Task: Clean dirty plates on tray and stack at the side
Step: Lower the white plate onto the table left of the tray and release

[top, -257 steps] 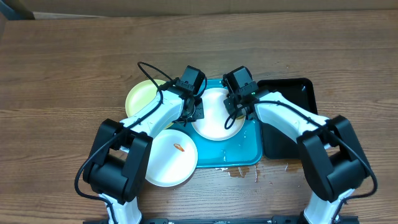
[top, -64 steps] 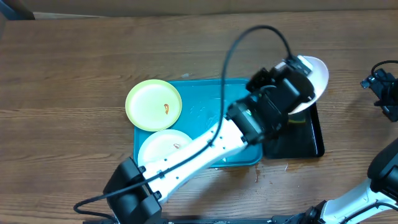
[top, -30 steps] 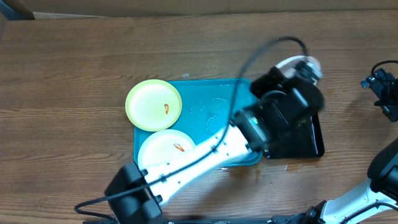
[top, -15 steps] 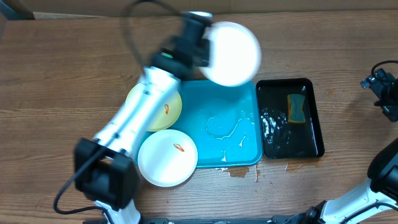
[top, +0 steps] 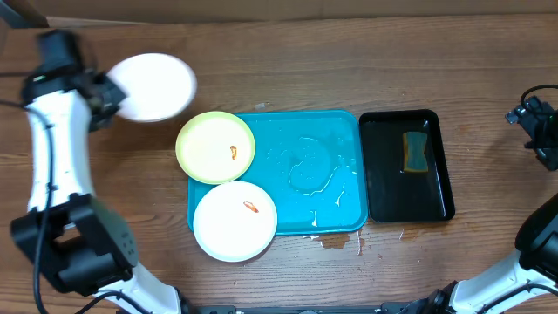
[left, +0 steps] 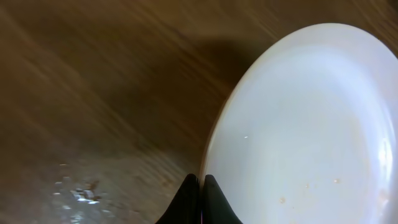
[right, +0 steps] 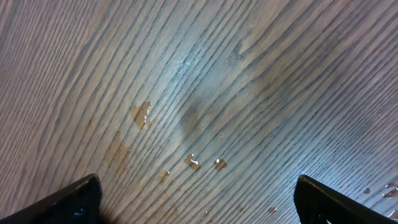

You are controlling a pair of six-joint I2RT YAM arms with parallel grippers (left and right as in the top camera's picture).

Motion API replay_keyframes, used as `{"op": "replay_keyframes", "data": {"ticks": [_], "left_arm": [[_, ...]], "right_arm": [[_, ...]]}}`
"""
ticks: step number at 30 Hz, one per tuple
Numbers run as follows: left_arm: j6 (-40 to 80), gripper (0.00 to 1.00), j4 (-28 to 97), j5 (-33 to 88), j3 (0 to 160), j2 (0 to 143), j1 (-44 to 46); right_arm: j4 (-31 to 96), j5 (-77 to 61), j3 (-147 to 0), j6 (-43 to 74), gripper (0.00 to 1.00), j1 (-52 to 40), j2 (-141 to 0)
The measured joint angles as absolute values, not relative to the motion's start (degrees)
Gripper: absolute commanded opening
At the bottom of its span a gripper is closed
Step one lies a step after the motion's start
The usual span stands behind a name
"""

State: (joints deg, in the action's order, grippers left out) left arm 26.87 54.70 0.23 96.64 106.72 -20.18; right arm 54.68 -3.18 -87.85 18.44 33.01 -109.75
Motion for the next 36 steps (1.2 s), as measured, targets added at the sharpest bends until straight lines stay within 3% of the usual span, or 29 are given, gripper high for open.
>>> {"op": "replay_keyframes", "data": {"ticks": [5,17,36], "left_arm": [[26.9,0.04,55.0,-1.2,96.3,106.7,-25.1],[26.9,0.04,42.3,-7.6,81.8,106.7,-25.1],[27.1,0.04,37.2,-7.0,76.1,106.7,-24.9]], "right_arm": [[54.7,-3.2,-87.9,18.4,1.0,33.0,-109.8],[54.7,-3.2,-87.9,18.4,1.0,33.0,-109.8],[54.7,-3.2,-87.9,18.4,1.0,33.0,-109.8]]}}
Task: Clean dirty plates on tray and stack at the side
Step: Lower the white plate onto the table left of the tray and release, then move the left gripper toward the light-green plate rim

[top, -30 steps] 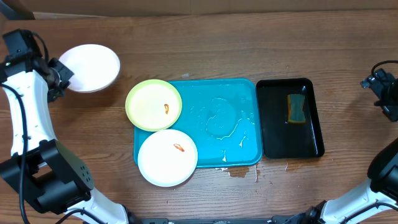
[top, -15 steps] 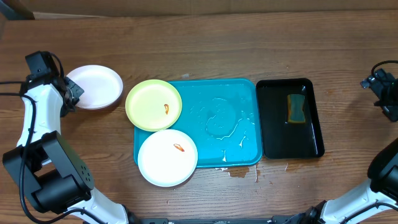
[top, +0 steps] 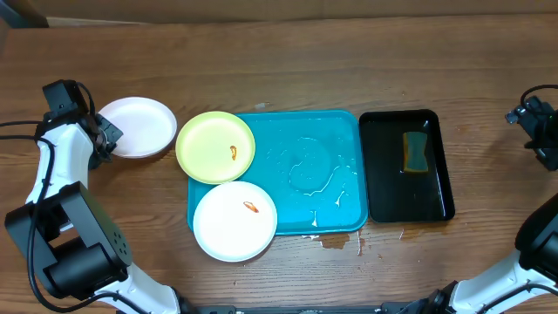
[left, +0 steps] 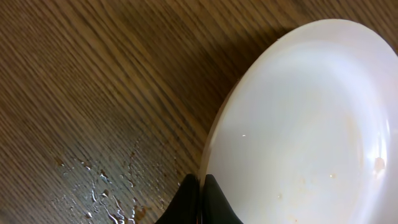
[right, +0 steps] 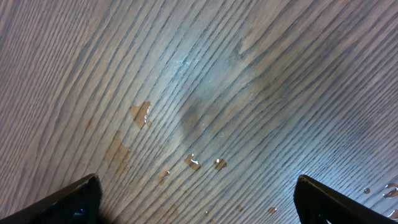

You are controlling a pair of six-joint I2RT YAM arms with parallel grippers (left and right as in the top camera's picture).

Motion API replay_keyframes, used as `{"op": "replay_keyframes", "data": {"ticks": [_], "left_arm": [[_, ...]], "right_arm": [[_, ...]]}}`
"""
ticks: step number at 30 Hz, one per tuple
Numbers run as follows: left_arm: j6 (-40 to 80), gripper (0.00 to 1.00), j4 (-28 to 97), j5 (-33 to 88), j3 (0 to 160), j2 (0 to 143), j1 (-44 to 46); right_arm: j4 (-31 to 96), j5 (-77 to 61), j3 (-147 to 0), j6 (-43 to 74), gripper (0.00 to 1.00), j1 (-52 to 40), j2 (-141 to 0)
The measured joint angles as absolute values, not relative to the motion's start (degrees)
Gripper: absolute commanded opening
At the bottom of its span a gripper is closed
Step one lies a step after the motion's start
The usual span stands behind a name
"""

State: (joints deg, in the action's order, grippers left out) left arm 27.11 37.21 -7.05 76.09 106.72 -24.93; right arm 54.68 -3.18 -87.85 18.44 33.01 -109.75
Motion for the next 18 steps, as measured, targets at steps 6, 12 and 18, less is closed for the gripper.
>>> {"op": "replay_keyframes", "data": {"ticks": [6,12,18], "left_arm": [[27.4,0.78,37.2,-6.2,76.1,106.7,-24.4],[27.7,1.0,38.4,-4.5,76.1,106.7,-24.4],[27.0,1.0,43.5,2.7,76.1,106.7,-24.4]], "right_arm": [[54.7,-3.2,-87.9,18.4,1.0,33.0,-109.8],[54.7,-3.2,-87.9,18.5,1.0,33.0,-109.8],[54.7,-3.2,-87.9,18.4,1.0,33.0,-109.8]]}}
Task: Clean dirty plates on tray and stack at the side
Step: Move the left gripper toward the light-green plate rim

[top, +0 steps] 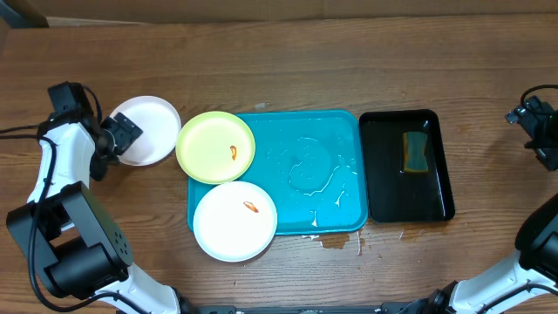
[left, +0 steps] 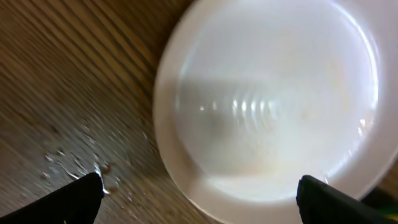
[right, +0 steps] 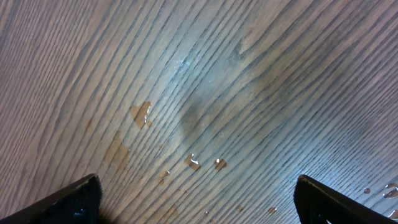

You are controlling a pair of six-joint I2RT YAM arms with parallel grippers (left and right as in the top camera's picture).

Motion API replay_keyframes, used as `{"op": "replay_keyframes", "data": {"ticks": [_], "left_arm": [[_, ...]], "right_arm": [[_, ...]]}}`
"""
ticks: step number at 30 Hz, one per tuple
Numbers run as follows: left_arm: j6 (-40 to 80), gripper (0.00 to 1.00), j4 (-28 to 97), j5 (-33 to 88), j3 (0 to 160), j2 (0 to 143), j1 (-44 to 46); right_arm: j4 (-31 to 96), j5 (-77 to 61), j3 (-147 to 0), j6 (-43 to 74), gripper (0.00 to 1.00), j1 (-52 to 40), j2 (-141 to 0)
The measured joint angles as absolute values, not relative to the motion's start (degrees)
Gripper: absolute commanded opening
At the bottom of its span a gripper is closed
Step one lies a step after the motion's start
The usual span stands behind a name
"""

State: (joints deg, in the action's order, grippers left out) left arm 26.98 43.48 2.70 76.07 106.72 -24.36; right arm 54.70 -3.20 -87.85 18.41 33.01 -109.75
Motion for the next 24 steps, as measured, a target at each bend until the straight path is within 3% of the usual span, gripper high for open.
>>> {"op": "replay_keyframes", "data": {"ticks": [10,24], "left_arm": [[16.1,1.0,51.4,15.7,76.1,106.7,-18.9],[11.0,1.0,50.6,13.3,76.1,106.7,-8.0]], "right_arm": [[54.7,-3.2,-87.9,18.5,1.0,33.0,-109.8],[54.7,-3.2,-87.9,18.4,1.0,33.0,-109.8]]}}
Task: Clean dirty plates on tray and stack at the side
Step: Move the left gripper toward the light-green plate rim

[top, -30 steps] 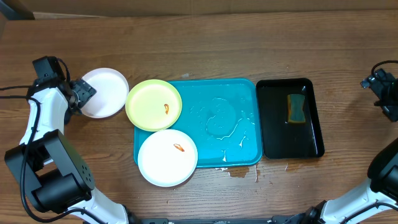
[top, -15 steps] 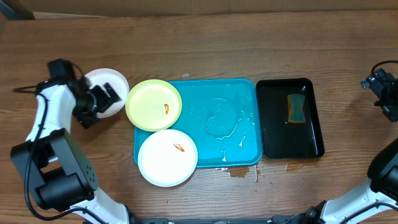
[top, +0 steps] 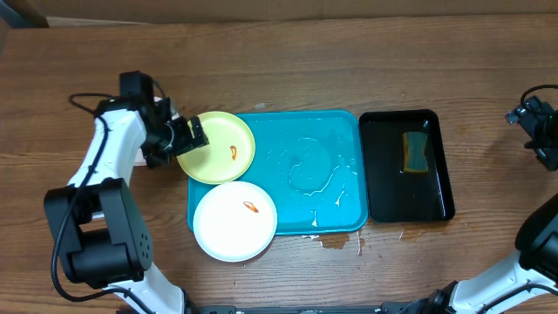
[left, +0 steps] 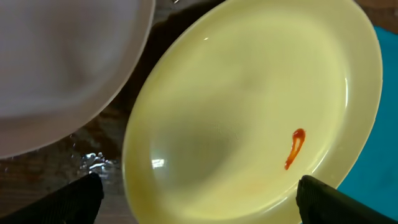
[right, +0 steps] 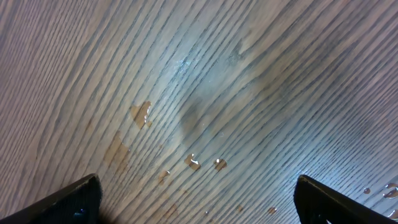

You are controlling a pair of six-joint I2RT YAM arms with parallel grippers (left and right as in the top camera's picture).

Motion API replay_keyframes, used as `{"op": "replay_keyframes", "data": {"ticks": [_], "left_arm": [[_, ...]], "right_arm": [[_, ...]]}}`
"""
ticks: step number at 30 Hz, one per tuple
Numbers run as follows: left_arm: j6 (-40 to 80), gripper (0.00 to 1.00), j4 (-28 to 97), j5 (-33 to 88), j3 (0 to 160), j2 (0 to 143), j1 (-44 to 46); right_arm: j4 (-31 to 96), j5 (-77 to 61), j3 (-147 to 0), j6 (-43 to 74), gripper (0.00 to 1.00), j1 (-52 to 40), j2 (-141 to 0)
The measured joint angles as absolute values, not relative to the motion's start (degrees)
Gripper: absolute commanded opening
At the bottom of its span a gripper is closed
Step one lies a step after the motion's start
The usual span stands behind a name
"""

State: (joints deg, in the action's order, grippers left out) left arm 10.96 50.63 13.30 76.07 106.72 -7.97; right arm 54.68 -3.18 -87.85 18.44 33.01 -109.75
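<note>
A yellow plate [top: 218, 146] with a red smear [left: 295, 148] lies at the blue tray's [top: 318, 187] back left corner. My left gripper [top: 186, 136] hangs open over its left rim, the fingertips [left: 79, 200] wide apart with nothing between them. A white plate [left: 59, 74] rests on the table just left of the yellow one; in the overhead view my arm hides it. A second white plate [top: 234, 221] with a small orange smear sits at the tray's front left. My right gripper [top: 539, 122] stands open over bare wood at the far right.
A black tray [top: 384, 187] right of the blue one holds a yellow-green sponge [top: 415, 152]. Water is pooled on the blue tray and spilled at its front edge [top: 336, 240]. Drops of water lie on the wood under my right gripper [right: 193, 160].
My left gripper has moved right, from above the white plate on the table to over the yellow plate's left rim, still open. The right arm has not moved.
My left gripper held the white plate by its rim in the air at the back left. Then the plate was down on the table left of the tray, still gripped. Then the gripper was open above it. Now it is over the yellow plate.
</note>
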Motion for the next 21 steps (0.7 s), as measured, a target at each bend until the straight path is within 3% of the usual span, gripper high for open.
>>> {"op": "replay_keyframes", "data": {"ticks": [21], "left_arm": [[9.3,1.0,43.7,10.0,76.1,106.7,-7.5]], "right_arm": [[54.7,-3.2,-87.9,18.4,1.0,33.0,-109.8]]}}
